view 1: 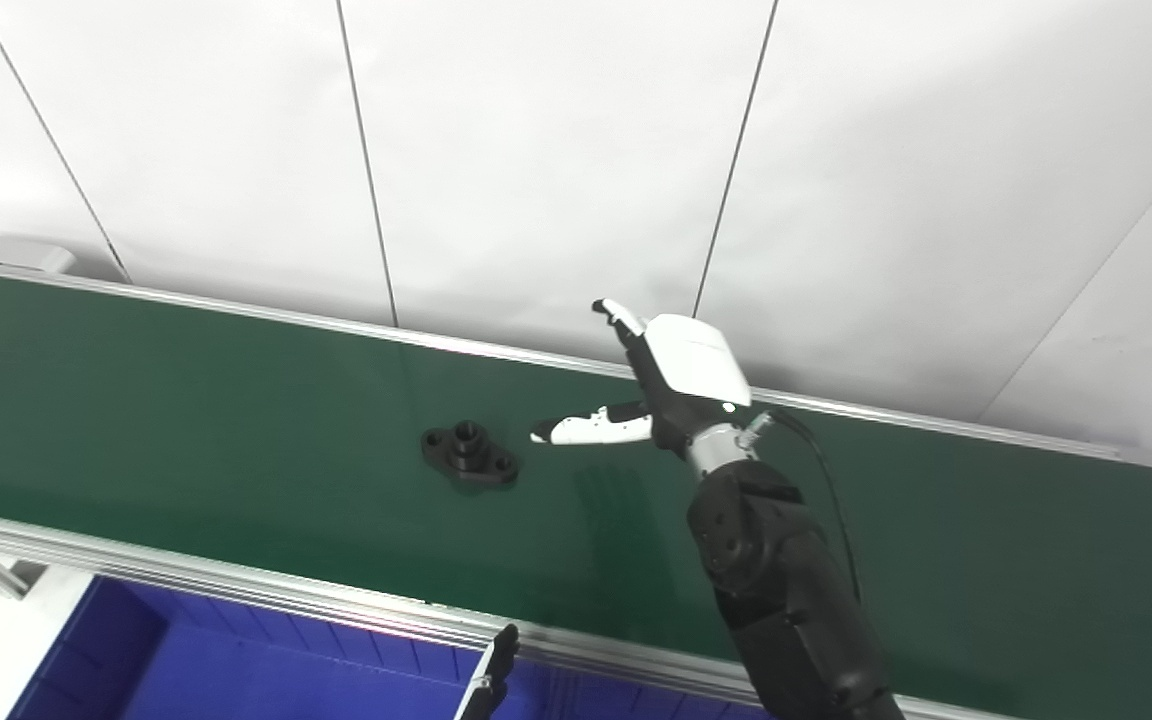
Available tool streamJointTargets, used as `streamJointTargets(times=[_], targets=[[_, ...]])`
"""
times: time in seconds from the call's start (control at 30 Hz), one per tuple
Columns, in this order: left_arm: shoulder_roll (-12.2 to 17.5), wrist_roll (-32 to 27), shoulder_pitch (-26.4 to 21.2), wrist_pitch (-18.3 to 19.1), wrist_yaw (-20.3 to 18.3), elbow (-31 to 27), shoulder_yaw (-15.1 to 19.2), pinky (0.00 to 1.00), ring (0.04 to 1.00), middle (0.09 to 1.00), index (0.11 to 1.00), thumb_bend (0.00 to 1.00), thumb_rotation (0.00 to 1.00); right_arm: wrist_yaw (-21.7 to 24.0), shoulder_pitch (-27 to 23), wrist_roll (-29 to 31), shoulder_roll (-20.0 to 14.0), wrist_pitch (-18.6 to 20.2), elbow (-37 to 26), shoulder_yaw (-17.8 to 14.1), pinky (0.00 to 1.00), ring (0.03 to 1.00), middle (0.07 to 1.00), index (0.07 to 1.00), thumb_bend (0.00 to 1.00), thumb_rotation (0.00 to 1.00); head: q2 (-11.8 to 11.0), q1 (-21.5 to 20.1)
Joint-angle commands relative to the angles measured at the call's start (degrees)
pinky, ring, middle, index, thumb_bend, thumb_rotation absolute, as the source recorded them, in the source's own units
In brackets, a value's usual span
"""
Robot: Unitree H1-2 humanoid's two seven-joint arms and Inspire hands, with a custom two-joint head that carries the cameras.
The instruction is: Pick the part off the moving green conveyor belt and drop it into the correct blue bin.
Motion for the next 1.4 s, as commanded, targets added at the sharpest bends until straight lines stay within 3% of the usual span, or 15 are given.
streamJointTargets(times=[0.0,0.3,0.57,0.87,1.03,1.1,1.13,1.17,1.37], targets=[[-4.34,0.08,2.03,-1.46,0.75,-1.4,-3.45,1.0,1.0,1.0,1.0,0.98,1.0,-1.38,-3.43,-0.06,1.49,1.39,0.11,0.38,0.7,0.807,0.874,0.918,1.0,0.7,0.07,0.26],[-4.11,-1.68,2.31,-1.05,-0.32,-2.09,-4.6,1.0,1.0,1.0,1.0,0.98,1.0,-3.52,-4.31,-1.01,2.55,1.45,6.88,3.56,0.66,0.771,0.845,0.917,1.0,0.74,0.65,1.45],[-4.58,-1.06,2.7,-0.63,-0.1,-2.78,-5.36,1.0,1.0,1.0,1.0,0.99,1.0,-5.03,-3.76,0.74,3.2,1.43,12.38,4.03,0.64,0.754,0.828,0.912,1.0,0.72,1.08,2.66],[-5.15,-2.08,3.14,-0.28,-0.55,-3.38,-6.45,1.0,1.0,1.0,1.0,0.99,0.98,-8.62,-3.4,1.72,3.45,0.2,18.83,6.4,0.59,0.686,0.766,0.883,1.0,0.68,1.57,3.8],[-5.54,-2.17,3.54,0.11,-0.54,-3.68,-6.89,1.0,1.0,1.0,1.0,1.0,0.97,-13.35,-2.91,2.03,3.97,0.26,22.17,7.03,0.56,0.645,0.701,0.838,0.95,0.66,1.71,4.53],[-5.65,-1.91,3.67,-0.02,-0.44,-3.59,-7.04,1.0,1.0,1.0,1.0,0.99,0.97,-15.26,-2.75,2.26,4.3,0.35,22.93,7.0,0.33,0.425,0.557,0.806,0.9,0.66,1.72,4.86],[-5.73,-1.9,3.72,0.02,-0.45,-3.59,-7.14,1.0,1.0,1.0,1.0,0.99,0.97,-16.35,-2.72,2.27,4.51,0.26,23.32,7.08,0.32,0.416,0.551,0.805,0.9,0.66,1.76,4.99],[-5.79,-1.9,3.77,0.06,-0.44,-3.6,-7.22,1.0,1.0,1.0,1.0,1.0,0.97,-17.01,-2.7,2.3,4.59,0.2,23.49,7.19,0.26,0.345,0.487,0.785,0.88,0.65,1.76,5.1],[-5.88,-1.57,4.01,0.93,-0.71,-4.18,-7.86,1.0,1.0,1.0,1.0,1.0,0.96,-19.54,-2.53,3.29,5.54,-0.93,23.64,8.21,0.23,0.318,0.454,0.744,0.85,0.62,2.18,5.42]])
